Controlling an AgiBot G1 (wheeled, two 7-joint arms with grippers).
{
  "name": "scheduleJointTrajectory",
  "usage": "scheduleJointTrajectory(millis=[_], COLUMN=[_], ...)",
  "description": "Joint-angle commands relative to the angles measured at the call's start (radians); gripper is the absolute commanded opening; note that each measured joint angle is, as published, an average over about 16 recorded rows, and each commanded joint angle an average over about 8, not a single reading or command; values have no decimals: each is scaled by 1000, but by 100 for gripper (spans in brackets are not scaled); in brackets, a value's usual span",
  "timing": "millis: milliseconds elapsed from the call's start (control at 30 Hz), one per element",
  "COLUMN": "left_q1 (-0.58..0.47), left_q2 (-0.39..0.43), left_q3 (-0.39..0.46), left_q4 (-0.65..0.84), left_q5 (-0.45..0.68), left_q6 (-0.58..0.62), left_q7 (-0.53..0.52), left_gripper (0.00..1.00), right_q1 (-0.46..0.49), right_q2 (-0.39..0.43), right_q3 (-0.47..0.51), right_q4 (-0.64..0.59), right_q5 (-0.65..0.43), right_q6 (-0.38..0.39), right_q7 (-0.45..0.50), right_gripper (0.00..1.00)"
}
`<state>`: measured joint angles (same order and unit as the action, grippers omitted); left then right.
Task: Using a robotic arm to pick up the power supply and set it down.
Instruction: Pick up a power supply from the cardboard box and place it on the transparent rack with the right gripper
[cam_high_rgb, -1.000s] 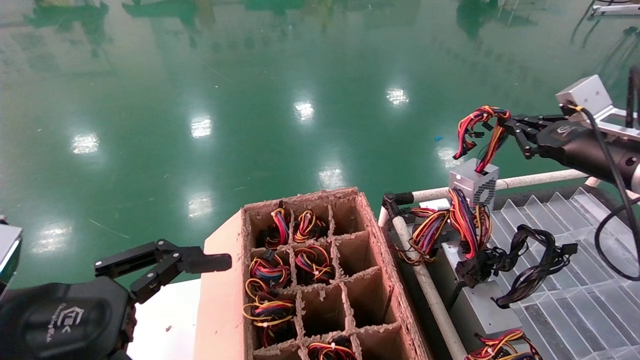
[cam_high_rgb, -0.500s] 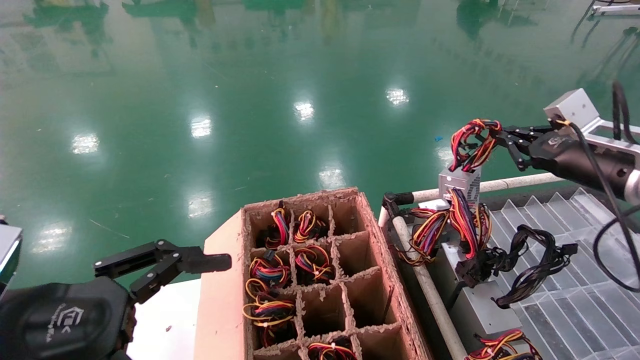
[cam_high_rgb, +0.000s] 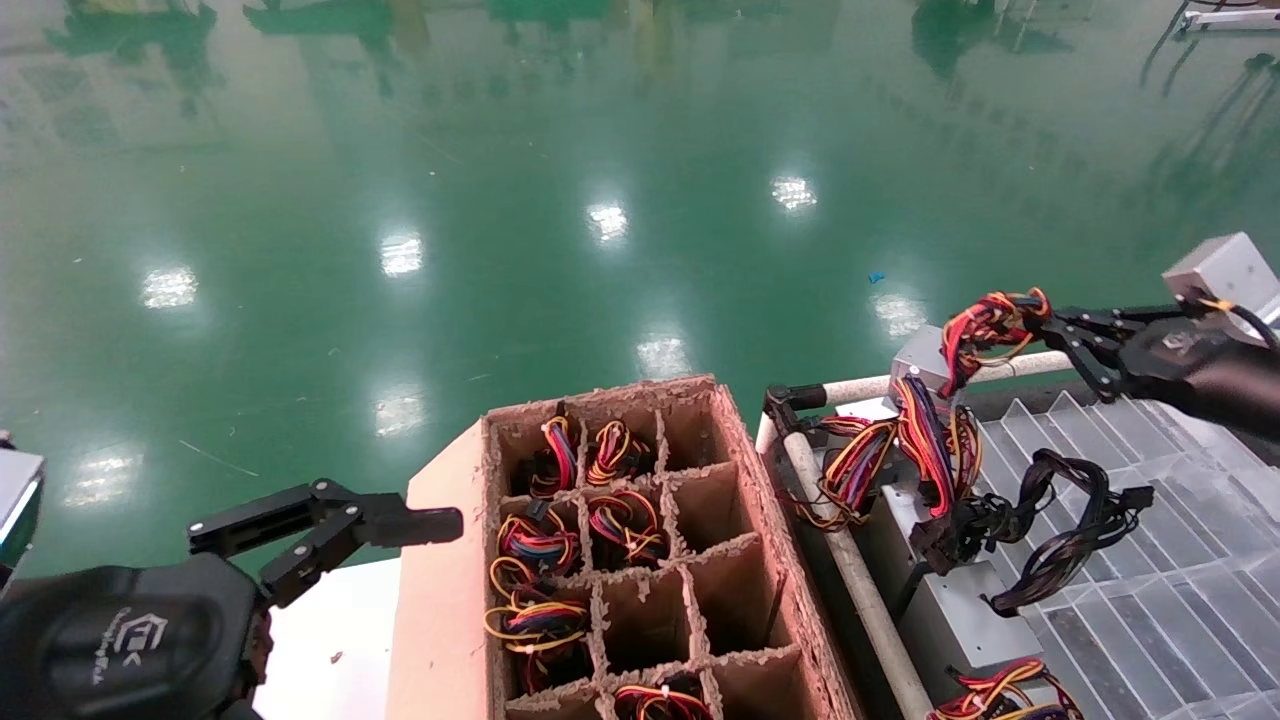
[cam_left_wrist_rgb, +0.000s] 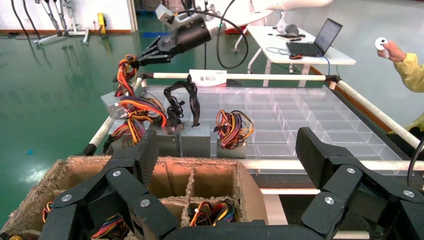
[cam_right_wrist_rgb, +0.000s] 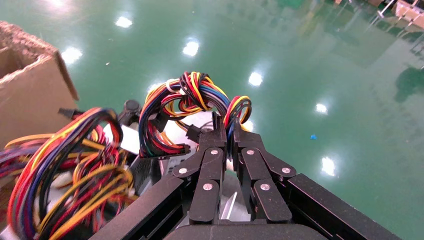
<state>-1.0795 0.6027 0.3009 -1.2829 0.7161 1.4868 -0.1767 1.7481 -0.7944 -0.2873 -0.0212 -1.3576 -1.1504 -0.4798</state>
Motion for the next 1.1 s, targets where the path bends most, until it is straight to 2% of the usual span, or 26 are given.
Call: scheduleJointTrajectory(millis=[33, 333, 467, 667, 1100], left_q1=[0, 0, 0, 0, 0], left_q2=[0, 0, 0, 0, -1], left_q3=[0, 1, 1, 1, 2], left_q4=[0, 0, 0, 0, 0], left_q5=[0, 0, -1, -1, -1], left_q6=[0, 0, 0, 0, -1], left_q7=[0, 0, 0, 1, 1], left_gripper=[100, 100, 100, 100, 100], right_q1=[-6, -19, -18, -20, -21], right_q2=[13, 78, 105, 132, 150], right_q3=[0, -3, -7, -11, -12], right_q4=[-3, 5, 8, 10, 14], right_q5=[0, -5, -11, -17, -17], right_q6=[-17, -150, -185, -189, -140], right_q7=[2, 14, 23, 28, 28], right_gripper=[0, 0, 0, 0, 0])
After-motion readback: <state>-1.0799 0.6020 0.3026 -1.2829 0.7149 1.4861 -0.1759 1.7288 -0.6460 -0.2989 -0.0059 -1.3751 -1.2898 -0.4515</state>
